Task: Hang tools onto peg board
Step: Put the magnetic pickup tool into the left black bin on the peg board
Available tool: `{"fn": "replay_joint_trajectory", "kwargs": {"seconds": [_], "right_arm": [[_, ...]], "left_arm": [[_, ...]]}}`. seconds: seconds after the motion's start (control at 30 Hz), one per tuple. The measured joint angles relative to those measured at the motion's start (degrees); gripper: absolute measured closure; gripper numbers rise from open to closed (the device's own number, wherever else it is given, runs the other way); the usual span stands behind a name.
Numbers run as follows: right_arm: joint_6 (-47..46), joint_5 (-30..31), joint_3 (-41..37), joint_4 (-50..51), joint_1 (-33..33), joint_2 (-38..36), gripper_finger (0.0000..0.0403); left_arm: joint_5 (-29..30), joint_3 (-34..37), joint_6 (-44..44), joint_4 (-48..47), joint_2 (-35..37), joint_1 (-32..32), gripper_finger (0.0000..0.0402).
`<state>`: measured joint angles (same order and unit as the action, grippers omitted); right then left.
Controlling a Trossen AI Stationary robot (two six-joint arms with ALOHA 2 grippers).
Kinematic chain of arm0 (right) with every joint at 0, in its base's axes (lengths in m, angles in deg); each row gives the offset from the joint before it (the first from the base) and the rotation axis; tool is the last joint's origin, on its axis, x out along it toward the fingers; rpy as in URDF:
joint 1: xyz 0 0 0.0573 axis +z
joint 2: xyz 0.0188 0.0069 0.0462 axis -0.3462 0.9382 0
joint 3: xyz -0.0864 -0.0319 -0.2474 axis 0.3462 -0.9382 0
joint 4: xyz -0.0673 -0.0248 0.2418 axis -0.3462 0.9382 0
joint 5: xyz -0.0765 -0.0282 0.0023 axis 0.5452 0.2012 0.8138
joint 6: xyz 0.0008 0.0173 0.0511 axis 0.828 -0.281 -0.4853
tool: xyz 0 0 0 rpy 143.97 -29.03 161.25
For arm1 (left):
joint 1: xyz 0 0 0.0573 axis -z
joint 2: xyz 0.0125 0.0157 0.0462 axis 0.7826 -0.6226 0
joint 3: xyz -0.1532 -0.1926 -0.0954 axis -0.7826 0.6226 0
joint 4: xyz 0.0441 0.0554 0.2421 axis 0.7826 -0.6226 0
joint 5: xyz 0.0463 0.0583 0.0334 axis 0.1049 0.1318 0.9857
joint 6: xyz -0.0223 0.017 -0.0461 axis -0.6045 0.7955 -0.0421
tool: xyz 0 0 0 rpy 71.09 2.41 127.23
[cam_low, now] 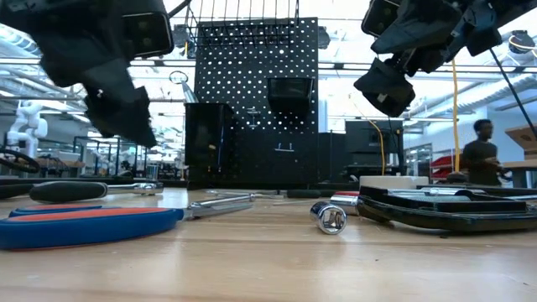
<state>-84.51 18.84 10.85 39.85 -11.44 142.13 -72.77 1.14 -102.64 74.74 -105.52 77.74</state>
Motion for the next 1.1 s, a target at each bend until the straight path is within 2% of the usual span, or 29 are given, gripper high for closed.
{"fn": "replay_joint_trajectory", "kwargs": {"seconds": [0.37,0.57,0.7,0.83,1.1], "right_arm": [[-0.9,1.6,0.0,-0.4,1.8,0.0,0.0190],[-0.8,1.6,0.0,-0.4,1.8,0.0,0.0190],[-0.6,1.6,0.0,-0.3,1.8,0.0,0.0190],[-0.2,5.5,0.0,0.7,1.8,0.0,0.0190],[-0.8,19.0,0.0,3.3,1.8,0.0,0.0190]], "left_arm": [[0.1,-0.2,-0.6,-2.1,-3.9,1.8,0.0144],[1.1,-0.2,1.4,1.1,-4.5,0.7,0.0144],[5.5,-0.2,2.5,1.0,-4.5,-0.3,0.0144],[12.1,-0.2,0.9,1.4,-4.5,-2.4,0.0144],[17.1,-0.2,-3.8,7.0,-4.5,-7.1,0.0144]]}}
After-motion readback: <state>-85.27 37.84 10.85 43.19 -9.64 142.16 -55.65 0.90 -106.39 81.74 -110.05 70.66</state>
